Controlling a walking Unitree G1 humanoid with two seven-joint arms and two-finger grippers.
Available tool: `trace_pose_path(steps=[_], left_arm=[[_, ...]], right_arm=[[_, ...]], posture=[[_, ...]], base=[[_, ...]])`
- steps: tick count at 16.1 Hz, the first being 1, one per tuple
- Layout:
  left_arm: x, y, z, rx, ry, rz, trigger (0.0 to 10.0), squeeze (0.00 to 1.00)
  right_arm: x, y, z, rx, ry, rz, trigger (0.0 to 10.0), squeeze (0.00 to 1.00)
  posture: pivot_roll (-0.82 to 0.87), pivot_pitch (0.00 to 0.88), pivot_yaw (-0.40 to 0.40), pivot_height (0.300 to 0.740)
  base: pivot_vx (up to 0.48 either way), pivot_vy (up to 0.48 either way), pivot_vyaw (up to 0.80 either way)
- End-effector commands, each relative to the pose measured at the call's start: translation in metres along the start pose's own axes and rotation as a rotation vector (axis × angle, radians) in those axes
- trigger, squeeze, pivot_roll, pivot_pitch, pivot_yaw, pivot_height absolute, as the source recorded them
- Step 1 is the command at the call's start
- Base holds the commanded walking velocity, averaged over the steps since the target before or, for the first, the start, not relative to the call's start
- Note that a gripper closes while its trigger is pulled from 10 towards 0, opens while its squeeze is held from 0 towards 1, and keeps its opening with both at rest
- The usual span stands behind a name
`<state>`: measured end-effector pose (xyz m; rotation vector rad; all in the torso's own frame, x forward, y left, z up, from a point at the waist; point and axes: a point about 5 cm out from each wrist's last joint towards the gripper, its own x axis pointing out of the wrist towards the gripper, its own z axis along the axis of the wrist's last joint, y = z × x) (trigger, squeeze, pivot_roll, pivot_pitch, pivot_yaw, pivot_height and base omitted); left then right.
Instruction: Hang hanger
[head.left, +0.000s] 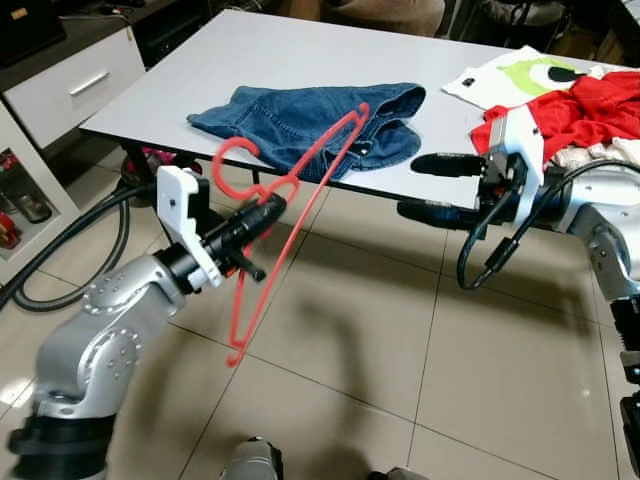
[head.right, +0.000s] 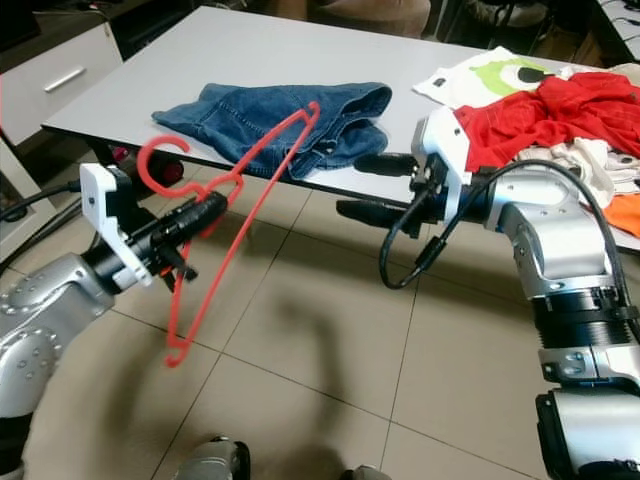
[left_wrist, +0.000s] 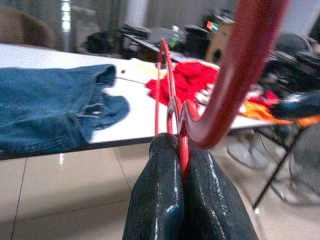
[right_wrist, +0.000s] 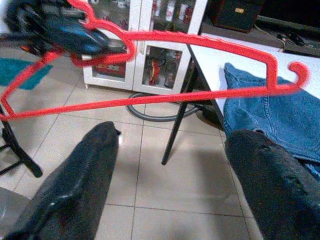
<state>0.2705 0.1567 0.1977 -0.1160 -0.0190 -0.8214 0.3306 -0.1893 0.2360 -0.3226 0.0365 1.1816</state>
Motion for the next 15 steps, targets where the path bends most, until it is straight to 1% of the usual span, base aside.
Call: trace_pose_path(steps=[1, 3, 4, 5, 6, 7, 8, 9, 11, 12, 13, 15], left_arm=[[0.000, -0.006, 0.001, 0.049, 0.016, -0.046, 10.0, 0.00], [-0.001, -0.009, 0.002, 0.111, 0.056, -0.091, 10.0, 0.00], [-0.002, -0.014, 0.002, 0.156, 0.083, -0.138, 10.0, 0.00], [-0.003, -0.025, 0.001, 0.201, 0.116, -0.217, 10.0, 0.00], [-0.003, -0.028, 0.001, 0.215, 0.127, -0.245, 10.0, 0.00], [-0.002, -0.033, 0.004, 0.250, 0.133, -0.281, 10.0, 0.00], [0.000, -0.033, 0.010, 0.273, 0.119, -0.287, 10.0, 0.00], [0.000, -0.033, 0.011, 0.276, 0.116, -0.288, 10.0, 0.00], [0.001, -0.032, 0.015, 0.293, 0.111, -0.295, 10.0, 0.00], [0.001, -0.030, 0.015, 0.310, 0.118, -0.294, 10.0, 0.00], [0.000, -0.029, 0.015, 0.313, 0.119, -0.292, 10.0, 0.00], [0.001, -0.028, 0.015, 0.313, 0.119, -0.289, 10.0, 0.00]], right_arm=[[-0.001, -0.004, 0.007, -0.053, 0.007, 0.009, 10.0, 1.00], [-0.001, -0.009, 0.015, -0.100, -0.013, 0.000, 10.0, 1.00], [0.001, -0.013, 0.023, -0.145, -0.025, 0.005, 10.0, 1.00], [0.004, -0.017, 0.028, -0.207, -0.001, 0.022, 10.0, 1.00], [0.005, -0.018, 0.029, -0.223, 0.012, 0.031, 10.0, 1.00], [0.009, -0.019, 0.028, -0.228, 0.024, 0.069, 10.0, 1.00], [0.014, -0.016, 0.025, -0.219, 0.031, 0.112, 10.0, 1.00], [0.015, -0.015, 0.024, -0.217, 0.033, 0.119, 10.0, 1.00], [0.020, -0.009, 0.017, -0.205, 0.063, 0.191, 10.0, 1.00], [0.025, -0.003, 0.014, -0.196, 0.061, 0.240, 10.0, 1.00], [0.027, -0.003, 0.013, -0.196, 0.059, 0.247, 10.0, 1.00], [0.030, 0.002, 0.015, -0.163, 0.024, 0.286, 10.0, 1.00]], posture=[[0.12, 0.055, 0.016, 0.740], [0.13, 0.052, 0.017, 0.740], [0.12, 0.050, 0.018, 0.740], [0.12, 0.049, 0.016, 0.740], [0.12, 0.049, 0.016, 0.740], [0.13, 0.052, 0.011, 0.740], [0.13, 0.056, 0.007, 0.740], [0.13, 0.057, 0.006, 0.740], [0.13, 0.060, 0.003, 0.740], [0.12, 0.065, 0.003, 0.740], [0.12, 0.067, 0.005, 0.740], [0.12, 0.071, 0.005, 0.740]], base=[[0.000, 0.000, 0.00], [0.000, 0.000, 0.00], [0.000, 0.000, 0.00], [0.000, 0.000, 0.00], [0.000, 0.000, 0.00], [0.000, 0.000, 0.00], [0.000, 0.000, 0.00], [0.000, 0.000, 0.00], [0.000, 0.000, 0.00], [0.000, 0.000, 0.00], [0.000, 0.000, 0.00], [0.000, 0.000, 0.00]])
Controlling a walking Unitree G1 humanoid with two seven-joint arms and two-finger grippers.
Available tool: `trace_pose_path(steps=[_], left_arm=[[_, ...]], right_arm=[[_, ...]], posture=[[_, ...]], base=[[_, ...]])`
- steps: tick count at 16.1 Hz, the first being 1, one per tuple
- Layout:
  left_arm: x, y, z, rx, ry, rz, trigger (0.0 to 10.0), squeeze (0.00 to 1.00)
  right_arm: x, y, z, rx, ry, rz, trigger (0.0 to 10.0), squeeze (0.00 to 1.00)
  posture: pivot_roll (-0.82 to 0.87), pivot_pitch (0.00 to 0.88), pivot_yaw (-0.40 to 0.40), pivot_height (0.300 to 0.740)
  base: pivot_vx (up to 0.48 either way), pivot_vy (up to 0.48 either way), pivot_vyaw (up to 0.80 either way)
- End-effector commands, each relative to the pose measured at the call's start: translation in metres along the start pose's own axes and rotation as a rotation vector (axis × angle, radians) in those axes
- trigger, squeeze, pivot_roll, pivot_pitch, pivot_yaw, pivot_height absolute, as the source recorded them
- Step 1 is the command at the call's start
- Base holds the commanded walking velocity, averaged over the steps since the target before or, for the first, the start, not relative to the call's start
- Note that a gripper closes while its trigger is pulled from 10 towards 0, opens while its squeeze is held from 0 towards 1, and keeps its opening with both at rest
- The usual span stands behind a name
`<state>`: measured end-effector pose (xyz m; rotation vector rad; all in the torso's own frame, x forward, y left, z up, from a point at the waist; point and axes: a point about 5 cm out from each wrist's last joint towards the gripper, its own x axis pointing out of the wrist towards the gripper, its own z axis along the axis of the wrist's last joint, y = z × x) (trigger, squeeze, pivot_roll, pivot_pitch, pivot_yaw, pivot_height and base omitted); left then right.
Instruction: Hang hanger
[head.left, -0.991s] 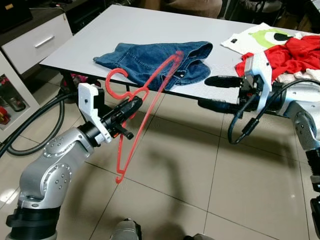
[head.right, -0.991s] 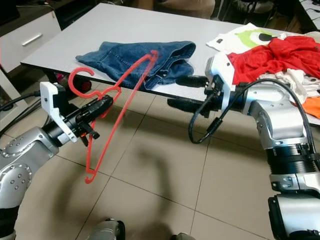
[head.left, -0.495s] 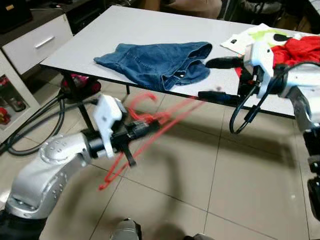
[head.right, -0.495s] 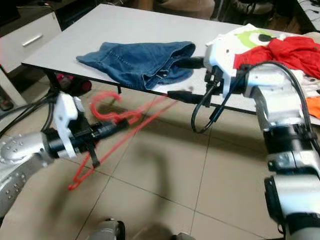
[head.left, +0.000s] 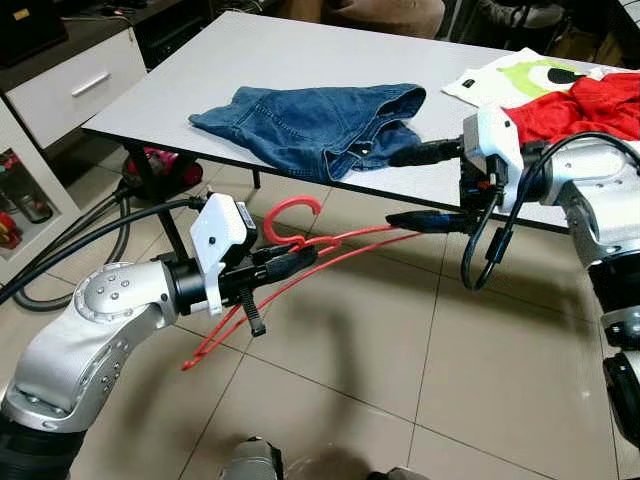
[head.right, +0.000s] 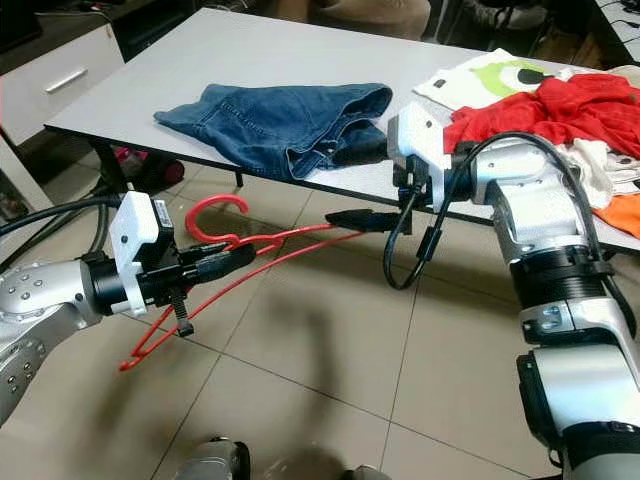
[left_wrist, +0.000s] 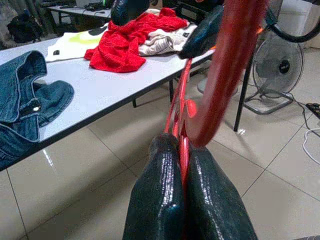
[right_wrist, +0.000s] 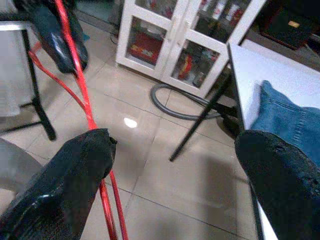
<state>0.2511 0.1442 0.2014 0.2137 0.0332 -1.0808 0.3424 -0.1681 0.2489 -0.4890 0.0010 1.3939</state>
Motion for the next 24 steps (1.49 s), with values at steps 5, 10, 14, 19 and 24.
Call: trace_pose_path(steps=[5, 10, 14, 19, 24], left_arm=[[0.004, 0.005, 0.006, 0.028, -0.052, 0.027, 10.0, 0.00], [0.007, 0.007, -0.003, -0.003, -0.047, 0.053, 10.0, 0.00], [0.009, 0.006, -0.006, -0.001, -0.044, 0.051, 10.0, 0.00], [0.009, 0.000, -0.003, 0.014, -0.048, 0.008, 10.0, 0.00], [0.009, -0.003, -0.002, 0.034, -0.038, -0.023, 10.0, 0.00]], right_arm=[[0.011, 0.012, -0.001, 0.056, -0.033, 0.088, 10.0, 0.00], [0.024, 0.033, -0.019, 0.118, -0.029, 0.142, 10.0, 0.00], [0.031, 0.025, -0.019, 0.094, -0.033, 0.059, 10.0, 0.00], [0.036, 0.017, -0.032, 0.091, 0.026, 0.027, 10.0, 0.00], [0.040, 0.006, -0.032, 0.081, 0.032, 0.009, 10.0, 0.00]], posture=[[0.12, 0.075, 0.004, 0.740], [0.11, 0.080, 0.001, 0.740], [0.11, 0.081, 0.003, 0.740], [0.12, 0.079, 0.004, 0.740], [0.12, 0.079, 0.008, 0.740]], base=[[0.000, 0.000, 0.00], [0.000, 0.000, 0.00], [0.000, 0.000, 0.00], [0.000, 0.000, 0.00], [0.000, 0.000, 0.00]])
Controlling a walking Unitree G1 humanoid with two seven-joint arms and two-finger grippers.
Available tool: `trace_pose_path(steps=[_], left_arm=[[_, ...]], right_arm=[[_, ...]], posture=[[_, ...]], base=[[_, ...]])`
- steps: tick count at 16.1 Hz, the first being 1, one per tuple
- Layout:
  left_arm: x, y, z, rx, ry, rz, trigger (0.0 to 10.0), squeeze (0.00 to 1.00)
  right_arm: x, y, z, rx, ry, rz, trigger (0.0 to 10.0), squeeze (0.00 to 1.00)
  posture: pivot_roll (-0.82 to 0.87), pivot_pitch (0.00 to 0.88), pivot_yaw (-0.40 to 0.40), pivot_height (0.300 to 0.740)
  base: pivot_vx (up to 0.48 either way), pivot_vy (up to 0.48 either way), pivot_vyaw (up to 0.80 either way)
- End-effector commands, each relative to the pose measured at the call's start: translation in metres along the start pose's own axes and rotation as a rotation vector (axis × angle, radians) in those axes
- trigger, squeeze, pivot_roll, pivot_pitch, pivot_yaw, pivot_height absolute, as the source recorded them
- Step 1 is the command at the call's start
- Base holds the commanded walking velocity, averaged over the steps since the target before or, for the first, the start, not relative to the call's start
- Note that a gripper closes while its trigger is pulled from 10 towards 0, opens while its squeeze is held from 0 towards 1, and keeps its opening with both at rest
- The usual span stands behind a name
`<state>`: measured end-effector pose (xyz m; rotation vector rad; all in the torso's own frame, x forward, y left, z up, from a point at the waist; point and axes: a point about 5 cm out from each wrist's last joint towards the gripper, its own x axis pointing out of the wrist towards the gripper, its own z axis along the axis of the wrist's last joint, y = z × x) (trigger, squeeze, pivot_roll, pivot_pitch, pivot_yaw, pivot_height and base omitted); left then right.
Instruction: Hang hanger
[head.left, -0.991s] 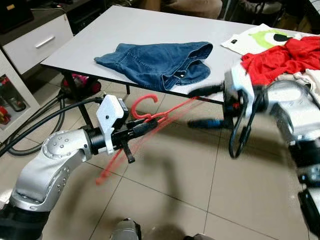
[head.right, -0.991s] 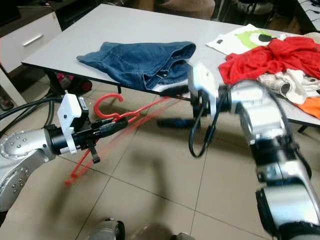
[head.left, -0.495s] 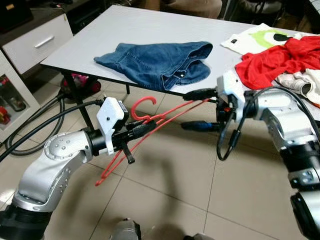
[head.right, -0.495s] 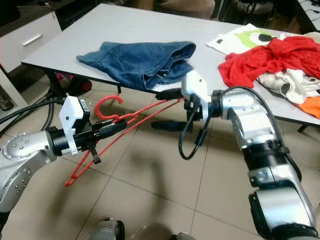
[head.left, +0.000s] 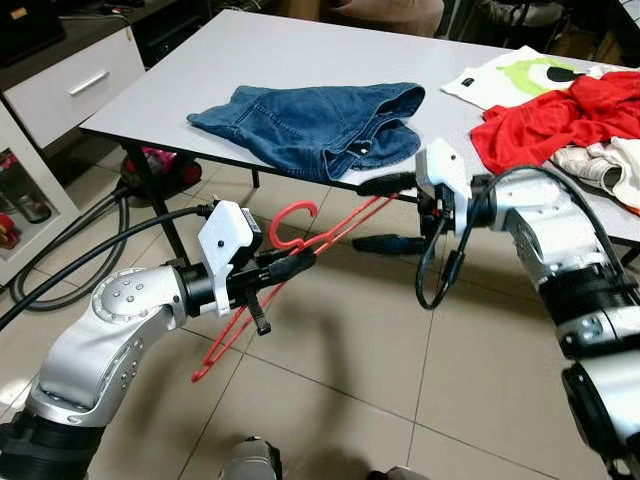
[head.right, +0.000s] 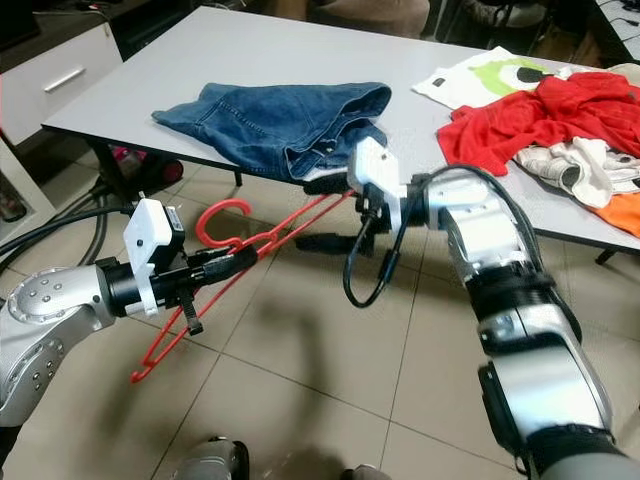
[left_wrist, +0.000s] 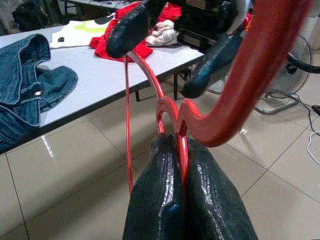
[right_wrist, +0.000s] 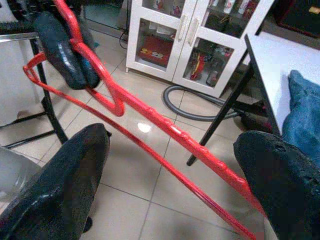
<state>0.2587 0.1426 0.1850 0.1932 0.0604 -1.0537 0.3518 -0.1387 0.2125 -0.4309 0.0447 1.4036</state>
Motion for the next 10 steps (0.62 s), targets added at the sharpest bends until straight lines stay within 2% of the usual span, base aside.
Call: trace_pose_path(steps=[1, 3, 6, 8, 10], left_arm=[[0.002, -0.007, 0.014, 0.065, -0.051, -0.047, 10.0, 0.00], [0.001, -0.007, 0.013, 0.064, -0.047, -0.043, 10.0, 0.00], [0.002, -0.008, 0.011, 0.063, -0.046, -0.041, 10.0, 0.00], [0.002, -0.008, 0.010, 0.066, -0.041, -0.045, 10.0, 0.00], [0.002, -0.009, 0.011, 0.071, -0.042, -0.050, 10.0, 0.00]], right_arm=[[0.001, -0.003, -0.004, 0.008, 0.025, -0.022, 10.0, 0.00], [0.000, -0.009, 0.001, 0.001, -0.004, -0.052, 10.0, 0.00], [-0.003, -0.009, -0.003, 0.002, 0.019, -0.041, 10.0, 0.00], [-0.004, -0.014, 0.000, -0.012, 0.004, -0.078, 10.0, 0.00], [-0.003, -0.013, -0.001, -0.017, 0.014, -0.054, 10.0, 0.00]], posture=[[0.12, 0.078, 0.007, 0.740], [0.12, 0.078, 0.004, 0.740], [0.12, 0.073, 0.001, 0.740], [0.12, 0.069, 0.000, 0.740], [0.12, 0.065, 0.001, 0.740]], base=[[0.000, 0.000, 0.00], [0.000, 0.000, 0.00], [0.000, 0.000, 0.00], [0.000, 0.000, 0.00], [0.000, 0.000, 0.00]])
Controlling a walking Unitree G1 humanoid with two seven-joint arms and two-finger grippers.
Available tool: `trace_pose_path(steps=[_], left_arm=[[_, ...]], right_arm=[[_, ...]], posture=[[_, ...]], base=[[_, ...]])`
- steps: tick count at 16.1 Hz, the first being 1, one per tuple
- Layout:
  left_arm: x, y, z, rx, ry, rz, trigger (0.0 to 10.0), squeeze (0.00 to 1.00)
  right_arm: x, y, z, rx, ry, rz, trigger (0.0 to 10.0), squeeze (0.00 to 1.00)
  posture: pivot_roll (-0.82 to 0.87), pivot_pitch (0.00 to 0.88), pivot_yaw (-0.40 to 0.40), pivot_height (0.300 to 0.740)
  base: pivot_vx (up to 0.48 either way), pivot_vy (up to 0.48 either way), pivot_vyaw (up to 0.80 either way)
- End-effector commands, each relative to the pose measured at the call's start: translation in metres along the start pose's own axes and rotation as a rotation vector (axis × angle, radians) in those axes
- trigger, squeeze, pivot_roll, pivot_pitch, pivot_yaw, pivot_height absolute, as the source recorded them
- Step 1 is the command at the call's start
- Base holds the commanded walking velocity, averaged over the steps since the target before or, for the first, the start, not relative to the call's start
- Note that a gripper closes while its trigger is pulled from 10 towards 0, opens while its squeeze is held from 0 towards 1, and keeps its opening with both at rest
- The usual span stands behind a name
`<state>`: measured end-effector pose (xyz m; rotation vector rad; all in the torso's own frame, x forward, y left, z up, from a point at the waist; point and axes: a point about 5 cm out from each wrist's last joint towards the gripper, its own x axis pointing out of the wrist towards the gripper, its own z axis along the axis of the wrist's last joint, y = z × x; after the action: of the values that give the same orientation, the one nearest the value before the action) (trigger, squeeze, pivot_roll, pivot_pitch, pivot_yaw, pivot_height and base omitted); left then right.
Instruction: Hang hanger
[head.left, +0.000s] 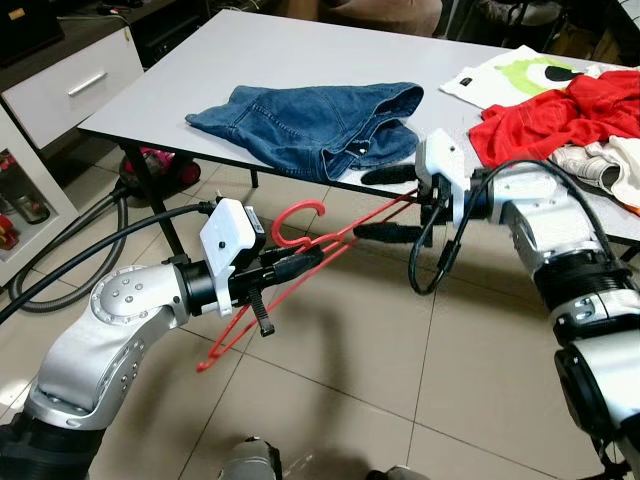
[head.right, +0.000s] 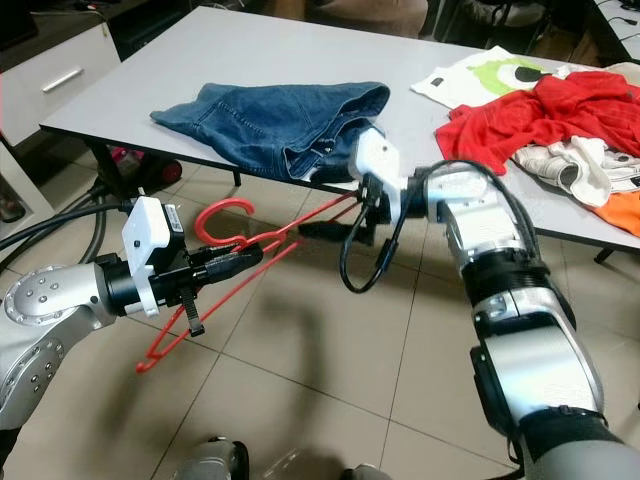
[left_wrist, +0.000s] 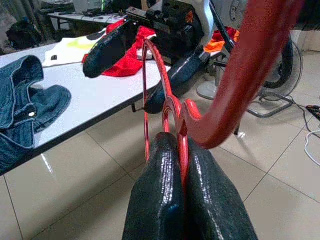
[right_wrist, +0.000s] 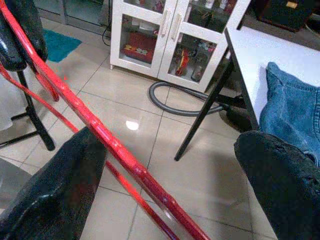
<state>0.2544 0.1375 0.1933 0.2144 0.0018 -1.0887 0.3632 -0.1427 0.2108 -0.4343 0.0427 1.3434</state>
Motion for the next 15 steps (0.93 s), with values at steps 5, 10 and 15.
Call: trace_pose_path(steps=[5, 10, 15], left_arm=[[0.001, -0.005, 0.001, 0.027, 0.003, -0.027, 10.0, 0.00], [0.003, -0.007, 0.000, 0.022, -0.001, -0.025, 10.0, 0.00], [0.003, -0.009, -0.003, 0.016, 0.004, -0.024, 10.0, 0.00]], right_arm=[[0.002, -0.011, 0.020, -0.047, -0.078, -0.050, 10.0, 0.00], [-0.011, -0.031, 0.039, 0.067, -0.267, -0.210, 10.0, 0.00], [-0.029, -0.029, 0.030, 0.085, -0.229, -0.180, 10.0, 0.00]], posture=[[0.13, 0.064, -0.002, 0.740], [0.12, 0.073, -0.005, 0.740], [0.12, 0.079, -0.005, 0.740]], base=[[0.000, 0.000, 0.00], [0.000, 0.000, 0.00], [0.000, 0.000, 0.00]])
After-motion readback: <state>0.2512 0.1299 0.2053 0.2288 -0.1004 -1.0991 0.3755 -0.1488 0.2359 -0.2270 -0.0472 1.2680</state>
